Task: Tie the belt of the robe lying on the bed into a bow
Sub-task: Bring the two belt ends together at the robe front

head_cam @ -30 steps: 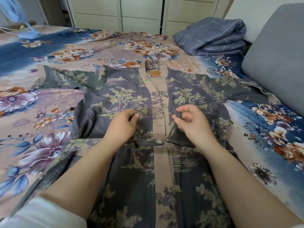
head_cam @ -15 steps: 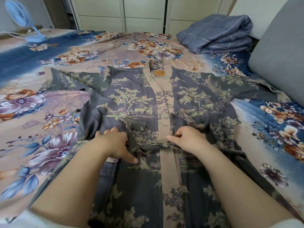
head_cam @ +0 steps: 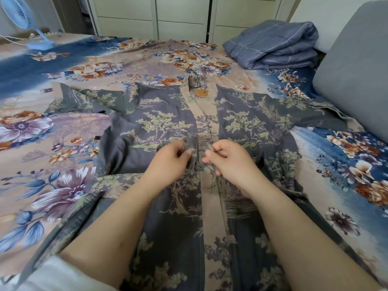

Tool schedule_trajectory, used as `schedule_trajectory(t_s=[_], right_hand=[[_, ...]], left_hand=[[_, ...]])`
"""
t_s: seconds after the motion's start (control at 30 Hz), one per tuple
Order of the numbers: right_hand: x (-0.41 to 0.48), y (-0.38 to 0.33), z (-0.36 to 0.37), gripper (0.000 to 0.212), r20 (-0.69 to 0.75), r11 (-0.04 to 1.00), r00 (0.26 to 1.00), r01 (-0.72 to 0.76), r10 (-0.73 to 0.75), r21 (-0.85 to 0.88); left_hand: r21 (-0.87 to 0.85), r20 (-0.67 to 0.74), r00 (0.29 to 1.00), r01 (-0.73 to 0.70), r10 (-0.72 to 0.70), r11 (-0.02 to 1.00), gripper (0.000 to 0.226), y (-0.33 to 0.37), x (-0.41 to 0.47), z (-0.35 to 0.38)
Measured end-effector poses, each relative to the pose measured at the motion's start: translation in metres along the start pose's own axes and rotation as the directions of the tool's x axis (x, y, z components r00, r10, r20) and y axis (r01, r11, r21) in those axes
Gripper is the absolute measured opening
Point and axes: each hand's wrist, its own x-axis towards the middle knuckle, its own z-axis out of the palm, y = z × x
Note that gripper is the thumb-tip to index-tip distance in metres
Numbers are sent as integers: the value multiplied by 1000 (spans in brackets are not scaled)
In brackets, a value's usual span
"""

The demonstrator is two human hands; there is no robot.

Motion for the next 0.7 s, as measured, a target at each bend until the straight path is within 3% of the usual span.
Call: schedule_trajectory(t_s=[0.07, 0.2, 0.33, 0.4, 0.53, 0.7], right_hand=[[-2, -1, 0, 18, 49, 971, 994, -111, 102, 212], [-5, 4, -2, 21, 156, 800, 951, -309, 267, 514], [-8, 14, -6, 11, 214, 560, 892, -421, 398, 713], [-9, 23, -5, 9, 218, 511, 865, -451, 452, 732], [-11, 42, -7, 14, 123, 557, 836, -457, 534, 694], [-13, 48, -6, 8, 105, 664, 846, -481, 523, 572]], left_hand=[[-121, -6, 999, 36, -37, 992, 33, 3, 0, 4], [-274, 25, 999, 31, -25, 961, 39, 7, -1, 6], [-117, 48, 999, 21, -15, 993, 22, 1, -3, 9], [-28, 78, 995, 63, -60, 998, 19, -5, -5, 10], [94, 75, 982, 164, -171, 982, 20, -20, -4, 6], [178, 92, 972, 198, -217, 964, 27, -24, 0, 7]])
